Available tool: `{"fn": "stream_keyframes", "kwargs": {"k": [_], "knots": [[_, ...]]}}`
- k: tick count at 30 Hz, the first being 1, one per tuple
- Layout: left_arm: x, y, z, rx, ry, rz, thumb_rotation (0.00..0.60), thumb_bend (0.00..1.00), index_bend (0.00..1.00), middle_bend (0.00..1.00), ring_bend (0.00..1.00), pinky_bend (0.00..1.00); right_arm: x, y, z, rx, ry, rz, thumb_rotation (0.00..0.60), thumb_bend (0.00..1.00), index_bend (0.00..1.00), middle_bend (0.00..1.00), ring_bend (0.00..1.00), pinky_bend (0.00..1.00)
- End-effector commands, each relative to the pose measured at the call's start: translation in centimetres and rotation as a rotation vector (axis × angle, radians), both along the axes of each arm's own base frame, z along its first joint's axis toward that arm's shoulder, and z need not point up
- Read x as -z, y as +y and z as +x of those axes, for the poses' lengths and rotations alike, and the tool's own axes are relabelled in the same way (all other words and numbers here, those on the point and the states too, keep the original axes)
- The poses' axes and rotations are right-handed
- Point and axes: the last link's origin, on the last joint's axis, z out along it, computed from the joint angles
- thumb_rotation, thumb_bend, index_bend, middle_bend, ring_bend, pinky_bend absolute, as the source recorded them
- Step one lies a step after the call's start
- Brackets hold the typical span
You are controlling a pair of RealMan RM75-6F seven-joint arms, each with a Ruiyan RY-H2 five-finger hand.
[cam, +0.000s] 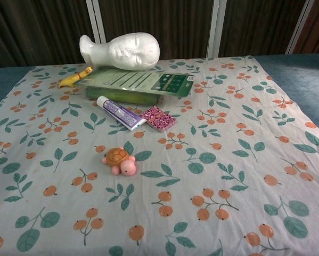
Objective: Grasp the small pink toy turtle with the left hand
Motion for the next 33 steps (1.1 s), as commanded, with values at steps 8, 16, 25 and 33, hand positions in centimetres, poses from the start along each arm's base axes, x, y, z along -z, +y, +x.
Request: {"fn": "stream_keyframes", "kwargs": {"k": [8, 16, 25, 33], "knots": [[1.9, 1.5, 1.5, 0.094, -0.009, -0.068, 0.600, 0.33, 0.04, 0.08, 0.05, 0.10, -0.2, 0.4, -0.1, 0.002, 0.006, -0.007, 0.600, 0.17, 0.00, 0.00, 0.00, 0.00], [6.0, 4.5, 4.8, 0.291, -0.031, -0.096, 0.600, 0.36, 0.07, 0.08, 0.49, 0.55, -0.2, 0.3, 0.0, 0.003, -0.004, -0.004, 0.600, 0.17, 0.00, 0.00, 0.00, 0.00], [13.3, 8.6, 10.6, 0.497, -0.057, -0.200, 0.600, 0.38, 0.20, 0.27, 0.98, 1.00, -0.3, -0.1, -0.2, 0.009, -0.005, -0.001, 0.600, 0.17, 0.00, 0.00, 0.00, 0.00], [16.9, 10.3, 12.6, 0.519, 0.061, -0.230, 0.600, 0.38, 0.20, 0.25, 1.00, 1.00, -1.1, 0.3, -0.1, 0.000, -0.024, -0.014, 0.600, 0.17, 0.00, 0.00, 0.00, 0.00]]}}
